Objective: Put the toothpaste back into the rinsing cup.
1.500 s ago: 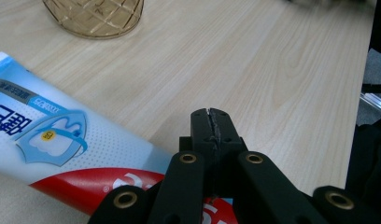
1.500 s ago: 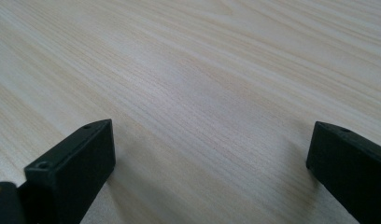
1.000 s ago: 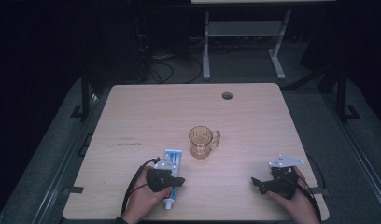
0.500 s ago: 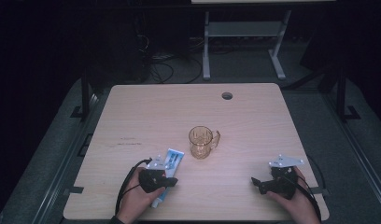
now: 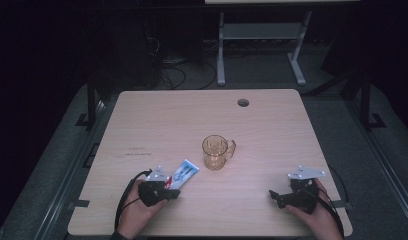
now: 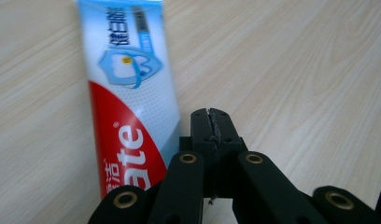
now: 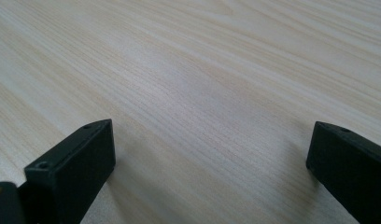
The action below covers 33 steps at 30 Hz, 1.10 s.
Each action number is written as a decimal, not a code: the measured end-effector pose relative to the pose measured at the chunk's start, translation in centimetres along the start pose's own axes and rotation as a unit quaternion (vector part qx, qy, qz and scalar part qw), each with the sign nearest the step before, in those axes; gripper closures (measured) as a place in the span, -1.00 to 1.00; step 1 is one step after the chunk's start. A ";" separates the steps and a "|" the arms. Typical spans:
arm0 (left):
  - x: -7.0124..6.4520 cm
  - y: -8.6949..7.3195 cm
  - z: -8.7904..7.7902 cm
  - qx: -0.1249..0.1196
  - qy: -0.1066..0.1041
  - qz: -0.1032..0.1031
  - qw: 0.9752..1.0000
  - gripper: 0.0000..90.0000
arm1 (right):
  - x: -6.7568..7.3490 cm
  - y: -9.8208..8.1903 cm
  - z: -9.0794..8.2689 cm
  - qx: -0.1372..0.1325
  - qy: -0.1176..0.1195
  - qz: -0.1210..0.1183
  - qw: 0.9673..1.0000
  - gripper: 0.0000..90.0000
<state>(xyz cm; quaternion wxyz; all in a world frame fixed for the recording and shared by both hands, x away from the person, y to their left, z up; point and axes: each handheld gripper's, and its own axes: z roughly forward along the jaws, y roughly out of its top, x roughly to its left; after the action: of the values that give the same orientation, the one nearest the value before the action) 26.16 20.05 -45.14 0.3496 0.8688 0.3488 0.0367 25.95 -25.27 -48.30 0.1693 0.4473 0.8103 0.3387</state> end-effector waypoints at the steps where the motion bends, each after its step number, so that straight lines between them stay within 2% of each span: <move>1: 0.1 -0.1 -0.1 0.000 0.002 -0.001 1.000 1.00 | 0.0 0.0 0.0 0.000 0.000 0.000 1.000 -0.99; 9: 0.9 -0.6 -0.9 -0.003 0.016 -0.013 1.000 1.00 | 0.0 0.0 0.0 0.000 0.000 0.000 1.000 -0.99; 13: 1.0 -0.6 -1.0 -0.002 0.018 -0.012 1.000 1.00 | 0.0 0.0 0.0 0.000 0.000 0.000 1.000 -0.99; 16: 0.9 -0.6 -1.0 -0.004 0.017 -0.011 1.000 1.00 | 0.0 0.0 0.0 0.000 0.000 0.000 1.000 -0.99; 17: 0.9 -0.6 -1.2 -0.010 0.008 -0.009 1.000 1.00 | 0.0 0.0 0.0 0.000 0.000 0.000 1.000 -0.99; 18: 0.9 -0.6 -1.2 -0.010 0.008 -0.009 1.000 1.00 | 0.0 0.0 0.0 0.000 0.000 0.000 1.000 -0.99; 21: 0.5 -0.1 -1.7 -0.018 0.001 0.002 1.000 0.87 | 0.0 0.0 0.0 0.000 0.000 0.000 1.000 -0.99; 25: 0.3 0.5 -2.2 -0.028 0.002 0.015 0.999 0.66 | 0.0 0.0 0.0 0.000 0.000 0.000 1.000 -0.99; 30: 0.3 1.2 -2.5 -0.030 0.010 0.034 0.999 0.36 | 0.0 0.0 0.0 0.000 0.000 0.000 1.000 -0.99; 31: 0.5 1.6 -2.5 -0.027 0.013 0.044 0.999 0.31 | 0.0 0.0 0.0 0.000 0.000 0.000 1.000 -0.99; 33: 0.7 2.0 -2.5 -0.031 0.016 0.050 0.998 0.17 | 0.0 0.0 0.0 0.000 0.000 0.000 1.000 -0.99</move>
<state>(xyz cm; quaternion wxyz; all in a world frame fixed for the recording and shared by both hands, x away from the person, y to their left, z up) 27.09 20.98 -42.14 0.3681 0.8732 0.3094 0.0788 25.95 -25.27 -48.29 0.1689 0.4475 0.8102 0.3387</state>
